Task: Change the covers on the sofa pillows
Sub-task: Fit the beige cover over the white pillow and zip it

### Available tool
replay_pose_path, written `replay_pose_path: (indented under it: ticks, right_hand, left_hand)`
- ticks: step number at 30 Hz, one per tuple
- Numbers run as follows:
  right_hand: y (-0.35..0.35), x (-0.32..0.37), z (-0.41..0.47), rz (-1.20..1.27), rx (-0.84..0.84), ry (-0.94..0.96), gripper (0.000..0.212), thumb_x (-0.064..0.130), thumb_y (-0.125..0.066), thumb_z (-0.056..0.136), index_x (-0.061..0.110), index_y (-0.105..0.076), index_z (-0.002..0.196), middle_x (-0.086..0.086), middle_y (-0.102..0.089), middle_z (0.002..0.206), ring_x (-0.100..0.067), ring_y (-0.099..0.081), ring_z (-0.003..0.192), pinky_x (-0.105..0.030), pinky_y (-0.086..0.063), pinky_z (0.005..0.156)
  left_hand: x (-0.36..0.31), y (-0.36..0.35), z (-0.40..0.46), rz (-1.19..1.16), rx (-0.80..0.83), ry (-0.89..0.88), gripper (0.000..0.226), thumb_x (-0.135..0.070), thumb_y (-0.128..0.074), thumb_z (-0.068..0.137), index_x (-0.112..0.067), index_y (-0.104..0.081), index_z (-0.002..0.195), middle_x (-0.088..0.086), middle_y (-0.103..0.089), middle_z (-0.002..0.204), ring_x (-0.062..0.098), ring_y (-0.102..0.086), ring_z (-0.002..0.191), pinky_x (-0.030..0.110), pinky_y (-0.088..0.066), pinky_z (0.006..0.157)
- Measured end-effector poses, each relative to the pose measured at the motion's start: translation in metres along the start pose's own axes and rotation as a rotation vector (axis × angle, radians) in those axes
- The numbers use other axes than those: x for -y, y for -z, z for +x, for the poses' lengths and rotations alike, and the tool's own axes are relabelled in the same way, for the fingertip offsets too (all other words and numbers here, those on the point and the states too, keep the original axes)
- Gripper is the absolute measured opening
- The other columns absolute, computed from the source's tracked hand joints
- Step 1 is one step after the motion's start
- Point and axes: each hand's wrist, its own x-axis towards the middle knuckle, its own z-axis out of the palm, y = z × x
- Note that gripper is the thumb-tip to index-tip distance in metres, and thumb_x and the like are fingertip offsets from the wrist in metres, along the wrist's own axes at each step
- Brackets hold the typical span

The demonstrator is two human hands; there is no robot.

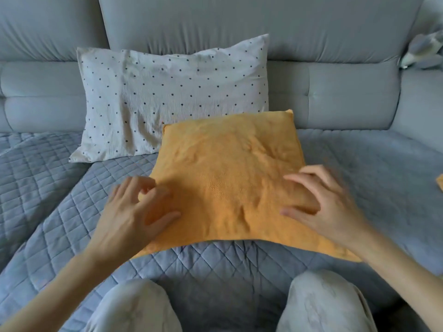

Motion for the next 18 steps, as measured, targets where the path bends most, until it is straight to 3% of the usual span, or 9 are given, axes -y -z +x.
replay_pose_path:
  ticks: [3,5,7,9,13,15,18]
  right_hand:
    - [-0.018,-0.003,-0.023,-0.122,0.21,-0.037,0.101,0.088,-0.043,0.057,0.027,-0.027,0.136,0.004,-0.028,0.133,-0.015,-0.034,0.119,-0.036,-0.032,0.097]
    - [-0.039,-0.004,-0.025,-0.263,0.173,-0.016,0.103,0.081,-0.049,0.056,0.018,-0.031,0.135,-0.005,-0.036,0.132,-0.022,-0.04,0.116,-0.041,-0.037,0.096]
    - [-0.064,0.001,-0.013,-0.351,0.085,-0.012,0.095,0.069,-0.065,0.054,0.012,-0.044,0.127,-0.01,-0.051,0.116,-0.029,-0.056,0.099,-0.046,-0.048,0.085]
    - [-0.087,0.005,0.011,-0.387,-0.029,-0.041,0.08,0.048,-0.08,0.051,0.008,-0.056,0.116,-0.01,-0.057,0.098,-0.03,-0.059,0.081,-0.041,-0.048,0.073]
    - [-0.113,-0.005,0.065,-0.292,-0.129,-0.165,0.037,0.016,-0.078,0.052,0.009,-0.064,0.085,-0.008,-0.062,0.071,-0.031,-0.062,0.064,-0.036,-0.048,0.064]
    - [-0.105,-0.014,0.08,-0.224,-0.081,-0.194,0.029,0.017,-0.076,0.053,0.012,-0.061,0.078,-0.009,-0.064,0.064,-0.033,-0.063,0.061,-0.029,-0.041,0.056]
    - [-0.069,-0.024,0.085,-0.147,0.099,-0.192,0.031,0.033,-0.075,0.062,0.017,-0.063,0.086,-0.008,-0.069,0.078,-0.032,-0.063,0.078,-0.032,-0.033,0.059]
  left_hand:
    - [-0.006,-0.016,-0.018,0.049,0.138,-0.035,0.087,-0.079,-0.045,0.064,-0.015,-0.048,0.123,0.009,-0.046,0.117,0.025,-0.044,0.103,0.046,-0.047,0.08]
    - [-0.009,-0.038,-0.02,0.11,0.213,-0.062,0.086,-0.073,-0.046,0.067,-0.013,-0.042,0.128,0.014,-0.046,0.12,0.032,-0.046,0.108,0.049,-0.046,0.087]
    - [-0.013,-0.059,-0.012,0.158,0.224,-0.078,0.07,-0.056,-0.05,0.072,-0.013,-0.041,0.127,0.014,-0.052,0.117,0.034,-0.052,0.106,0.048,-0.044,0.089]
    - [-0.015,-0.077,0.005,0.177,0.191,-0.059,0.063,-0.038,-0.064,0.067,-0.013,-0.047,0.122,0.011,-0.058,0.11,0.032,-0.058,0.097,0.045,-0.045,0.084]
    - [-0.023,-0.101,0.053,0.14,0.22,0.031,0.045,-0.014,-0.079,0.049,-0.012,-0.064,0.091,0.004,-0.062,0.08,0.025,-0.063,0.067,0.031,-0.045,0.049]
    - [-0.021,-0.097,0.069,0.106,0.302,0.073,0.038,-0.023,-0.081,0.05,-0.017,-0.062,0.083,-0.002,-0.06,0.072,0.022,-0.062,0.06,0.025,-0.034,0.044]
    - [-0.001,-0.073,0.074,-0.037,0.381,0.141,0.05,-0.063,-0.069,0.056,-0.026,-0.06,0.089,-0.013,-0.061,0.076,0.018,-0.061,0.069,0.027,-0.036,0.056]
